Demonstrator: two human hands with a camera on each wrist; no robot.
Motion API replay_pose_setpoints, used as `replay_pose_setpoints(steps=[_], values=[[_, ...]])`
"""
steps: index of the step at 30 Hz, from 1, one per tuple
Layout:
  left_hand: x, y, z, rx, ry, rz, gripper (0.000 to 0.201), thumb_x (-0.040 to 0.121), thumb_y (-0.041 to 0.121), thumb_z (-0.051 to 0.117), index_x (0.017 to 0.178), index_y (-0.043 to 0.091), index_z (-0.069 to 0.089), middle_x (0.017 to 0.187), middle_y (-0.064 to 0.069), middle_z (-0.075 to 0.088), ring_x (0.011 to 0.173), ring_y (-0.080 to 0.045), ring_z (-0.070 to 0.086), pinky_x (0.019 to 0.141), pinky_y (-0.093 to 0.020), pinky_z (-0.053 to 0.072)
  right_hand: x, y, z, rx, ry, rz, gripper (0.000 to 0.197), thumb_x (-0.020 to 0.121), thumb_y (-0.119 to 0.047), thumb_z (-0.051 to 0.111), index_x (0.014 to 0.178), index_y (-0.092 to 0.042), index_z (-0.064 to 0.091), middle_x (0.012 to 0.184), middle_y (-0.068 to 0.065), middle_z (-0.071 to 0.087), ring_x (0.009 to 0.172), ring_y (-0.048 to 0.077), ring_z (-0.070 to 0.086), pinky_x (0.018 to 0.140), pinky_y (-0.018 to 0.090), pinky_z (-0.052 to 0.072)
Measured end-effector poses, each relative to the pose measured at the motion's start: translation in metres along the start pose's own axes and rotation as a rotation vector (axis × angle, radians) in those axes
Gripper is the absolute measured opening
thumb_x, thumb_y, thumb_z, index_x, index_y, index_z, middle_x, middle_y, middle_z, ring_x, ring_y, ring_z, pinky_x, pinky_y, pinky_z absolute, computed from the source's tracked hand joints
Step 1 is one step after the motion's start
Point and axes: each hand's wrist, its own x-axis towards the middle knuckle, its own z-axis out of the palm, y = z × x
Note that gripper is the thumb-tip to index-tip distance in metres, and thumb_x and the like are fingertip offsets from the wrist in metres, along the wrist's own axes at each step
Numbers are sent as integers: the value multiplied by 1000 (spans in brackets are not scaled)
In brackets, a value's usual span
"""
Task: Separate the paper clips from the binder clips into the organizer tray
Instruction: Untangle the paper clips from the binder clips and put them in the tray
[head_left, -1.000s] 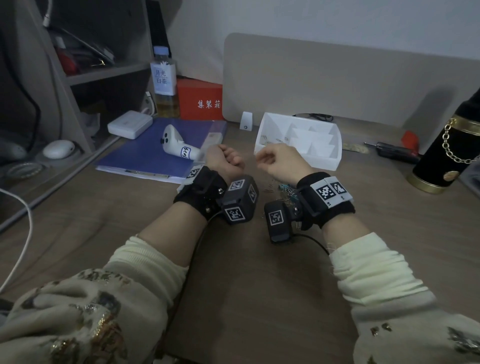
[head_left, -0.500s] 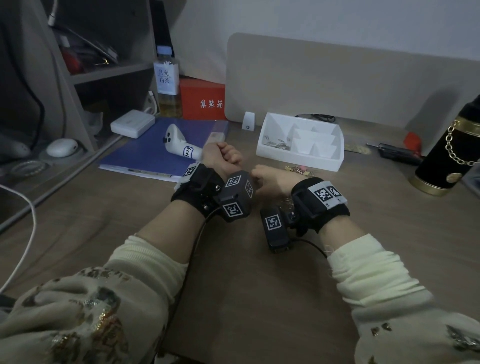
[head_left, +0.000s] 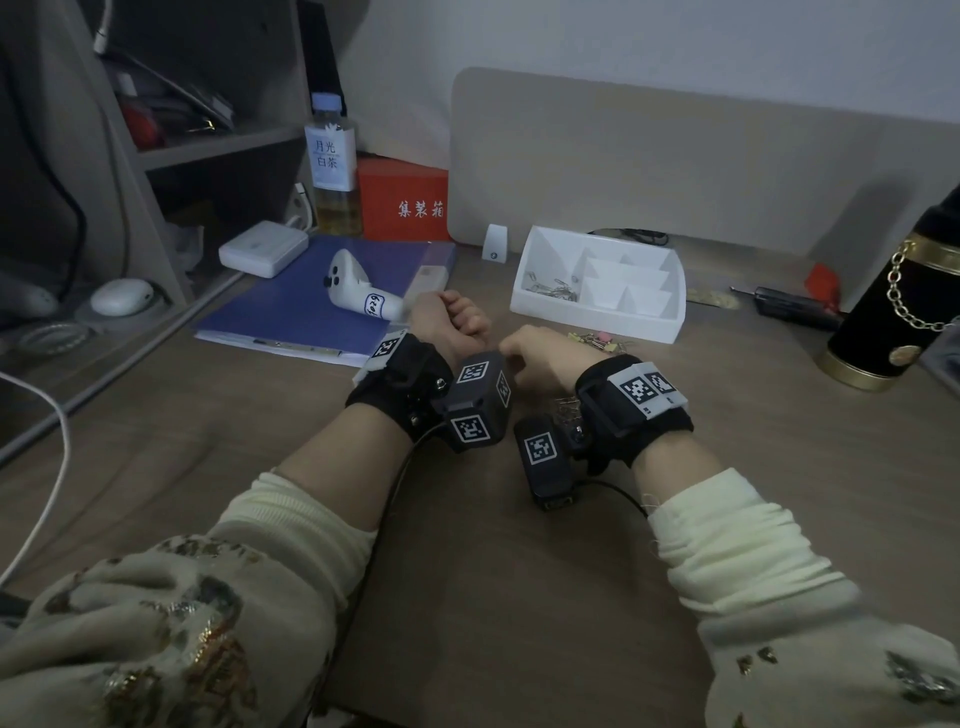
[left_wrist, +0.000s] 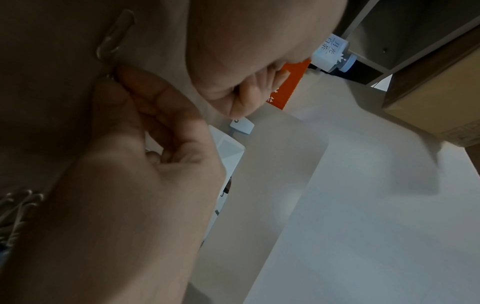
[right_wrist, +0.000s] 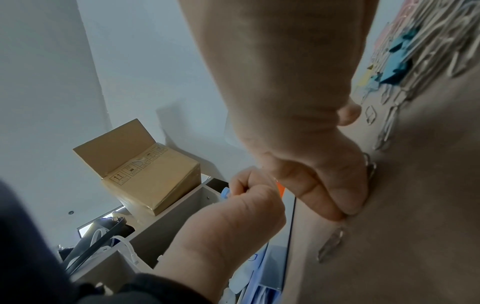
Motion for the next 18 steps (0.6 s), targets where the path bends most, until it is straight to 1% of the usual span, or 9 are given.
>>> replay_pose_setpoints(steps=[3,5,6,8,9,11,13,16,18], values=[[0,-1,0,18,4,-14,38,95,16,27,58,20,30,35,5,23,21,-10,19,27,-10,13,-1,-2,-1,-60,-11,9,42,88,-12,57,56,-31,38,64,-15,40,64,9,41,51,15,27],[-2,-2,1,33,-1,-28,39,96,16,26,57,20,30,34,5,23,21,-10,19,27,-10,13,-3,-1,-1,-77,-16,15,40,89,-10,54,57,-30,41,66,-15,43,74,12,44,63,18,33],[-3,-2,1,41,1,-31,39,96,15,26,57,19,30,34,5,23,21,-10,19,27,-10,12,-4,-1,-1,-76,-15,8,35,89,-9,53,60,-29,48,70,-12,47,78,13,45,68,20,33],[-4,-3,2,54,8,-38,40,96,14,25,57,19,30,34,5,23,21,-10,19,27,-10,12,-6,0,-3,-71,-16,17,19,89,-8,53,81,-20,65,89,-3,58,84,15,49,72,20,33],[-4,-4,2,62,13,-41,40,96,14,26,57,19,30,34,4,23,21,-10,19,27,-10,12,-7,0,-3,-65,-19,28,19,89,-8,53,95,-18,68,100,1,62,89,17,53,73,21,33],[-5,-6,3,83,22,-45,40,97,15,26,57,18,30,33,4,23,21,-10,19,28,-10,12,-8,1,-4,-54,-24,43,25,89,-9,53,109,-16,67,115,3,64,103,20,58,75,21,36],[-6,-7,3,94,26,-50,40,97,16,27,57,18,30,33,4,23,22,-10,19,28,-10,12,-9,1,-5,-56,-14,45,27,91,-10,53,113,-16,66,121,3,63,110,21,58,76,21,37],[-7,-8,3,112,33,-57,39,96,15,27,57,18,29,33,4,23,22,-11,19,30,-9,13,-6,6,-3,-20,17,49,29,91,-9,53,117,-16,64,122,4,61,111,21,57,76,18,36],[-8,-9,4,132,43,-55,38,96,15,27,57,18,30,34,3,23,22,-11,19,31,-9,13,-4,13,-3,80,84,73,26,91,-8,52,115,-14,62,116,5,62,101,20,58,67,12,38]])
